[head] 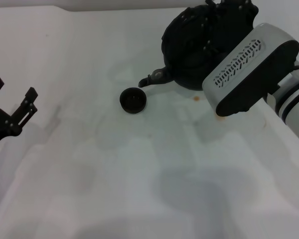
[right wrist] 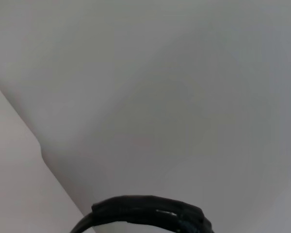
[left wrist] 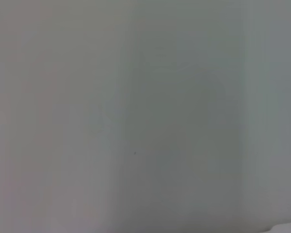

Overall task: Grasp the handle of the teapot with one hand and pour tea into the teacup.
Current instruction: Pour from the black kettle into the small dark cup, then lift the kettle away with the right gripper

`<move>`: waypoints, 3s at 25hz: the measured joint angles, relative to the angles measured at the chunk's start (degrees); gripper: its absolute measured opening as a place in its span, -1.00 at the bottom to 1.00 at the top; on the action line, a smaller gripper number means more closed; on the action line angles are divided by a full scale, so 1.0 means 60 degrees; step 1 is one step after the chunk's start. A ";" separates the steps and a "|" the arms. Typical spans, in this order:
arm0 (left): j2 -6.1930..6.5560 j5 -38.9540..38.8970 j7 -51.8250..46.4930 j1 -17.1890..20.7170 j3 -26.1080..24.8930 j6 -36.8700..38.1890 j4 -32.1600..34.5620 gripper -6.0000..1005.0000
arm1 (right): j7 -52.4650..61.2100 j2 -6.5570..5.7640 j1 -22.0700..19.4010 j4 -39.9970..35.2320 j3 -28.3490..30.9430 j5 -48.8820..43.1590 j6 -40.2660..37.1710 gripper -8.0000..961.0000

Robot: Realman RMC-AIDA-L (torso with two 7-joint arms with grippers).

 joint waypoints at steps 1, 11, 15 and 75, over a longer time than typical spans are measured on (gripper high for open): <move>0.0000 0.0000 0.0000 -0.0017 0.0000 0.0018 0.0000 0.63 | 0.0000 0.0001 0.0003 0.0000 -0.0015 0.0002 -0.0047 -0.76; 0.0014 0.0001 0.0000 -0.0054 -0.0015 0.0069 -0.0012 0.63 | -0.0110 0.0002 0.0105 -0.0040 -0.0374 0.0007 -0.0486 -0.76; 0.0015 0.0001 0.0000 -0.0054 -0.0016 0.0069 -0.0031 0.63 | -0.0142 0.0001 0.0148 -0.0125 -0.0393 0.0022 -0.0562 -0.77; 0.0028 -0.0015 0.0000 -0.0196 -0.0030 0.0302 -0.0077 0.63 | -0.0668 -0.0017 0.0480 -0.0374 -0.1090 0.0055 -0.1827 -0.77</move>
